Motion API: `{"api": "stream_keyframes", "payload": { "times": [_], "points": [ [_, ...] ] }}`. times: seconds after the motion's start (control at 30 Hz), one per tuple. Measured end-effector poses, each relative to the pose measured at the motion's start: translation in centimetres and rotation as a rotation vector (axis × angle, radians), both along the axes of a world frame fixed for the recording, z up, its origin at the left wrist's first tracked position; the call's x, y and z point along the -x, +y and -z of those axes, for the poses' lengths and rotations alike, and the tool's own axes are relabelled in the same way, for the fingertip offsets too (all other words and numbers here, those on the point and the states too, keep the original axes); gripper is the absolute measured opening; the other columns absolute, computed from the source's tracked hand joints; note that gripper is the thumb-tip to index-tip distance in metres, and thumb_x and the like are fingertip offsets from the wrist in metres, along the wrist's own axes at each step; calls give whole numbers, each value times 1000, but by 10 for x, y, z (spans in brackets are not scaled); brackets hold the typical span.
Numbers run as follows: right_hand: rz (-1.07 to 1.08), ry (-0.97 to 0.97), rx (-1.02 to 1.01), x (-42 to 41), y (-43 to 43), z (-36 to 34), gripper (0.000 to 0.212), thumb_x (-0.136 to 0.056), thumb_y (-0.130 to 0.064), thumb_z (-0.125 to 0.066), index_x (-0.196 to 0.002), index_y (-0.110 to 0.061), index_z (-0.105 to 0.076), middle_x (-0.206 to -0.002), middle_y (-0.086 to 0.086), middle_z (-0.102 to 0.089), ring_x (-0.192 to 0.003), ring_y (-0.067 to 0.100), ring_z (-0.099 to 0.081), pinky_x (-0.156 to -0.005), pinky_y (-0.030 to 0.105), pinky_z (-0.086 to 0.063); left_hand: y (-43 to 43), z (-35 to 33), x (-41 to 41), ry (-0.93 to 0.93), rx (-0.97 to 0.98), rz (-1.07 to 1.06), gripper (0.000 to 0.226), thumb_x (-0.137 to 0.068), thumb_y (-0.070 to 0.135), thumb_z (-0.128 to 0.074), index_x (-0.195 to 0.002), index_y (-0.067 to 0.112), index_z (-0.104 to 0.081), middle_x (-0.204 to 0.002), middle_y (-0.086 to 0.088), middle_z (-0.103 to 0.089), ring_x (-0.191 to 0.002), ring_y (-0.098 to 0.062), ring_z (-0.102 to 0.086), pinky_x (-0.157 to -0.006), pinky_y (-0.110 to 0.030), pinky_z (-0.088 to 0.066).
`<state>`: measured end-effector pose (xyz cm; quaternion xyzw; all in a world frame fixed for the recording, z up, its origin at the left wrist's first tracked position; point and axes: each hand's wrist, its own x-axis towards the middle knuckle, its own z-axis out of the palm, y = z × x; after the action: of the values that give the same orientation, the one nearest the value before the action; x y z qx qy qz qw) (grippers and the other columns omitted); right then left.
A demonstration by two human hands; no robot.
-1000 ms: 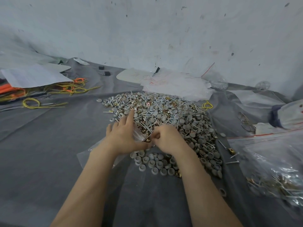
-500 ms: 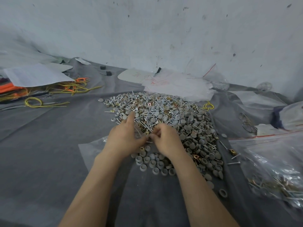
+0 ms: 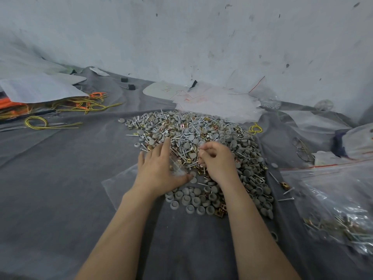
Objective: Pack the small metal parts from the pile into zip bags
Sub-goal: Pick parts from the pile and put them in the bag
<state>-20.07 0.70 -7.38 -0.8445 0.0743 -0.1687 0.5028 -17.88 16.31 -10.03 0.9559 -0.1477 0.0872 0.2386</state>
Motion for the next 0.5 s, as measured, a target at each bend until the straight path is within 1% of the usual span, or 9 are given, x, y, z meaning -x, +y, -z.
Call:
{"api": "stream_keyframes", "payload": {
  "times": [0.1,0.17,0.2,0.27,0.33,0.37,0.43,0.47,0.5],
  "points": [
    [12,-26,-20,0,1,0,11,-93,-9,-57,-97,-17,-62,-84,-2,-66,-74,10,-66,-83,35,-56,1,2,0,32,-4,-6,120,-66,71,-65,-152,25,6,-154,-6,-25,-141,-29,-22,-116,-48,-9],
    [21,-51,-52,0,3,0,9,-91,-10,-60,-98,-16,-59,-91,2,-67,-73,7,-65,-81,32,-57,1,1,0,21,46,-20,117,-69,68,-66,-152,23,3,-151,-7,-32,-138,-30,-29,-114,-45,-15],
    [23,-65,-53,0,5,-1,9,-90,-12,-62,-96,-17,-57,-92,2,-67,-74,6,-65,-79,27,-56,0,0,0,4,80,-29,114,-70,65,-67,-152,22,0,-150,-7,-34,-136,-30,-32,-113,-44,-18],
    [-6,-80,-3,-1,9,-1,8,-88,-16,-66,-90,-19,-59,-89,-3,-67,-78,4,-64,-70,9,-48,0,-1,0,-36,139,-29,108,-74,58,-69,-152,20,-4,-148,-7,-38,-134,-30,-36,-110,-43,-22],
    [-110,-57,13,-2,15,-2,6,-87,-16,-66,-87,-22,-64,-83,-12,-66,-76,-6,-61,-65,1,-42,-2,-2,0,-66,187,0,102,-75,47,-70,-152,19,-9,-145,-7,-42,-131,-29,-40,-108,-43,-26],
    [-170,-42,5,-2,18,-2,7,-88,-15,-64,-89,-22,-67,-82,-16,-66,-75,-10,-61,-66,0,-42,-3,-2,1,-75,201,15,100,-75,42,-71,-152,19,-11,-144,-7,-44,-130,-29,-41,-107,-43,-27],
    [-207,-51,12,-2,20,-1,15,-92,-12,-59,-99,-17,-71,-89,-13,-69,-78,-13,-60,-70,1,-43,-3,-2,1,-86,203,27,97,-76,39,-71,-152,20,-13,-143,-7,-45,-129,-29,-42,-106,-43,-29],
    [-171,-70,51,-1,19,0,17,-93,-12,-57,-103,-16,-70,-94,-10,-70,-83,-10,-61,-72,1,-43,-3,-2,1,-91,199,25,96,-76,39,-71,-152,20,-14,-143,-7,-45,-129,-29,-42,-106,-43,-29],
    [-107,-88,139,-1,18,1,19,-94,-14,-56,-106,-15,-70,-99,-7,-69,-87,-4,-61,-73,2,-42,-3,-2,2,-96,197,21,96,-77,41,-71,-152,20,-14,-143,-7,-45,-130,-29,-42,-106,-43,-29]
  ]
}}
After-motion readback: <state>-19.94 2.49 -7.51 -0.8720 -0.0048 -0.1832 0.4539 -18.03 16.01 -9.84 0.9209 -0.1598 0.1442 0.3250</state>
